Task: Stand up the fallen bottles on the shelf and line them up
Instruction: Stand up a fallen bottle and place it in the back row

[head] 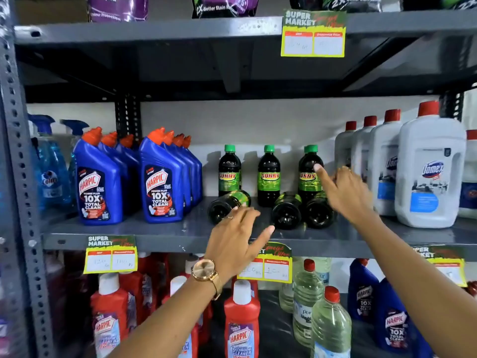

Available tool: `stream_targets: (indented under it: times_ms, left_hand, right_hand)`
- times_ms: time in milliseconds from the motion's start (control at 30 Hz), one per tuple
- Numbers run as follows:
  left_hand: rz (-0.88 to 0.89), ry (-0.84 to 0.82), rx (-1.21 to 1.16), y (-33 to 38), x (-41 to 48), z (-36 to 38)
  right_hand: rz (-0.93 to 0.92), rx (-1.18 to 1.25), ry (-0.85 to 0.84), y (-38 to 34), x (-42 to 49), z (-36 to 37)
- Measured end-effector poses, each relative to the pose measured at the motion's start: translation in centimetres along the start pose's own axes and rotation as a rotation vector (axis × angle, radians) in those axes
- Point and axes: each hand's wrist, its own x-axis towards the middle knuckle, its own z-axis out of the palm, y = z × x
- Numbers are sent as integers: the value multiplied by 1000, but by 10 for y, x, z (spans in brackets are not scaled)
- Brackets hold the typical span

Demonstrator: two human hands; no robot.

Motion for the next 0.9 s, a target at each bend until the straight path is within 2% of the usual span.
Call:
stream_targets:
  times_ms: [100,167,333,400,500,633,900]
  left_hand:
    - [85,3,106,-1,-5,17]
    - [123,-2,106,-4,-8,24]
    - [96,-14,95,-7,-7,21]
    - [75,-22,106,-5,-6,21]
    - [32,-30,130,-1,-6,22]
    - [43,-26,145,2,-5,20]
    - [73,106,163,1,-6,27]
  right_hand:
    - [244,-222,-283,15,12,11]
    - [342,-236,-375,21,20,17]
    - [574,-109,-625,31,44,27]
    - [626,-20,-657,40,49,34]
    - [655,150,-633,52,47,43]
    - [666,402,-488,61,35,42]
    - [329,241,-82,54,32,33]
